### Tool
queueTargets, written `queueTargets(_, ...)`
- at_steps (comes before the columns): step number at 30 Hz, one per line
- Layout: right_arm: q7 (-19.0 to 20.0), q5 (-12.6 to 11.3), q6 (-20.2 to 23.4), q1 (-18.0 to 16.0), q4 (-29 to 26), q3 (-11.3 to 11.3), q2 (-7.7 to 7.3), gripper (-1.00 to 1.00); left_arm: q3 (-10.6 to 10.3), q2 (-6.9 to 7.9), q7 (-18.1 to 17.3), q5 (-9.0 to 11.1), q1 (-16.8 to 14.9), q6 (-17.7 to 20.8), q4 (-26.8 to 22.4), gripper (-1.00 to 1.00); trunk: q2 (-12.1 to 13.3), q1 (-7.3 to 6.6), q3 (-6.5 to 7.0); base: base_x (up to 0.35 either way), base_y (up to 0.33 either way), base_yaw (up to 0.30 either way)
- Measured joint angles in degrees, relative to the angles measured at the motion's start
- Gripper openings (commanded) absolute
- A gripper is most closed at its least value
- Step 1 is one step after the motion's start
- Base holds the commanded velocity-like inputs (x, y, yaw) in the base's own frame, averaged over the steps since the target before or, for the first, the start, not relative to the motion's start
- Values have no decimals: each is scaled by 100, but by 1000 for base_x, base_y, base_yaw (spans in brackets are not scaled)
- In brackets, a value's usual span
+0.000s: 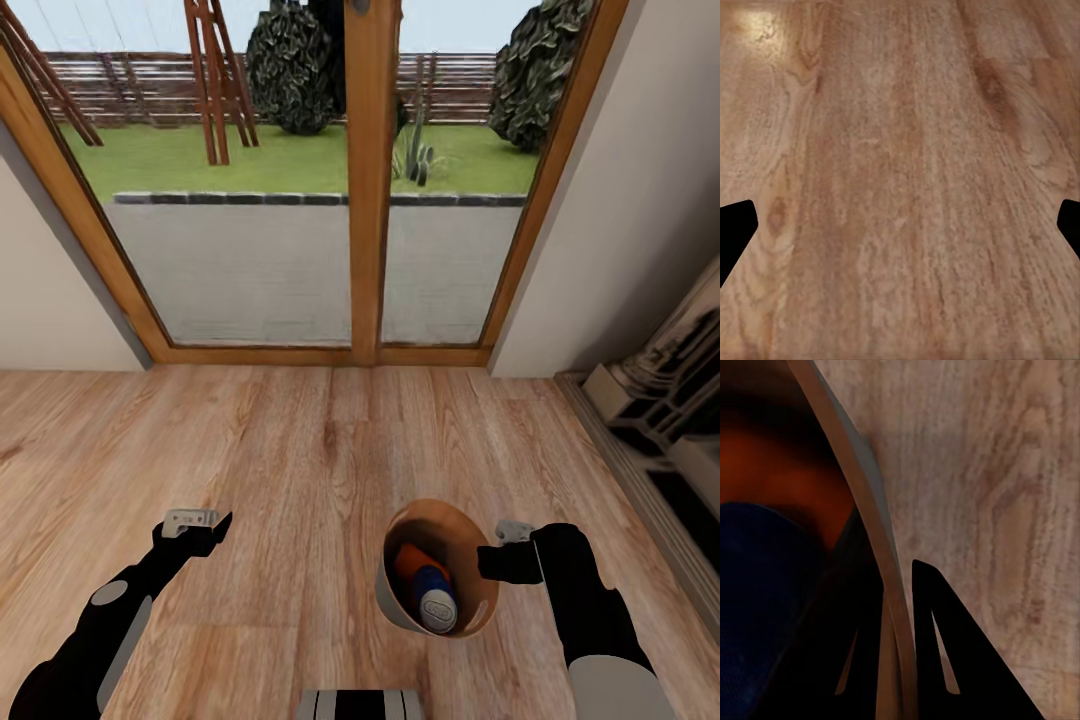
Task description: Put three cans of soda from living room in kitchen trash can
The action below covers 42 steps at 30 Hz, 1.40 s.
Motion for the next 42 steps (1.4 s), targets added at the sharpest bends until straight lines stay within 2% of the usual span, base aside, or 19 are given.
queueTargets(8,0,13,-2,1,8,0,4,-100,0,0,-2,-16,0,-47,8,100,-10,21,-177,0,0,0)
queueTargets(27,0,-4,0,0,9,0,6,-100,-9,-2,-3,-25,0,-59,21,100,-11,21,-177,0,0,0)
queueTargets(37,7,-19,26,-3,-35,10,12,-100,-7,-1,-2,-26,2,-60,20,100,-25,45,-397,0,0,0)
queueTargets(42,6,-7,27,-3,-40,9,19,-100,-7,-2,-2,-26,2,-60,20,100,-25,44,-398,0,0,0)
